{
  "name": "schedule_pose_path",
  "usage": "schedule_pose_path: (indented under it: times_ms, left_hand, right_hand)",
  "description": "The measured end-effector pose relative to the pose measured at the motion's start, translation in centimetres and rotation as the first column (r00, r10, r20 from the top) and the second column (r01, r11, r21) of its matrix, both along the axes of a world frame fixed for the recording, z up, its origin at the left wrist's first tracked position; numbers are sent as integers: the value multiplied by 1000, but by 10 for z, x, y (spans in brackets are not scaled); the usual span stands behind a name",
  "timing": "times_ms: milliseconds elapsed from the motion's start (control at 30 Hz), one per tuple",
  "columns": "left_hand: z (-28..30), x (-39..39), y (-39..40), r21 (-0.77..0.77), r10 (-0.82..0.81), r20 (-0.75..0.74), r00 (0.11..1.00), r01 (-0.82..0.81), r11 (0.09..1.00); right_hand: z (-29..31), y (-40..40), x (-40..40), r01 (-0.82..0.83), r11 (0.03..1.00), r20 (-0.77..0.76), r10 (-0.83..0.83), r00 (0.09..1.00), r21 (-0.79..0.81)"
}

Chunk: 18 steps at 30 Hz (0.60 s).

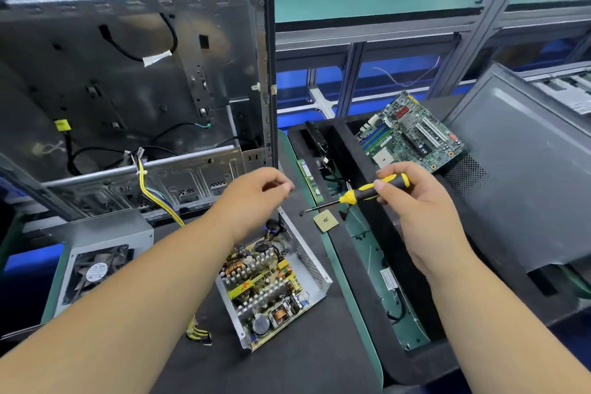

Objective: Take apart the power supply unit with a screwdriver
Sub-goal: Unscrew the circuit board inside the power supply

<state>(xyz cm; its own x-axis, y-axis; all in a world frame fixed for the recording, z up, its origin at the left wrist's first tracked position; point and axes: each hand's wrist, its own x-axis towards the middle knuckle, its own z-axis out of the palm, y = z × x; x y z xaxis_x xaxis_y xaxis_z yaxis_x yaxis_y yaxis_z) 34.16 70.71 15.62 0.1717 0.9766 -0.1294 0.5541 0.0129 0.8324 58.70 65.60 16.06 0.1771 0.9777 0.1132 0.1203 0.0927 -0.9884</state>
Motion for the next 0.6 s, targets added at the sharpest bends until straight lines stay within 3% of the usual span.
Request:
schedule_pose_path:
  times_ms: [100,233,367,600]
  left_hand:
    - [10,16,-13,-77,-99,56,994,103,992]
    - [12,33,-22,-151,-104,58,993,112,982]
    - [10,49,-27,-112,-86,76,993,95,989]
    - [-3,95,-32,-42,-48,-119,992,43,998]
  right_hand:
    - [4,-1,9,7,1000,-39,-7,999,15]
    - [6,-3,25,10,1000,-79,-9,997,19]
    - [4,-4,43,5,1000,-92,-5,996,-1]
    - [-1,-15,88,97,995,-20,-97,995,-14]
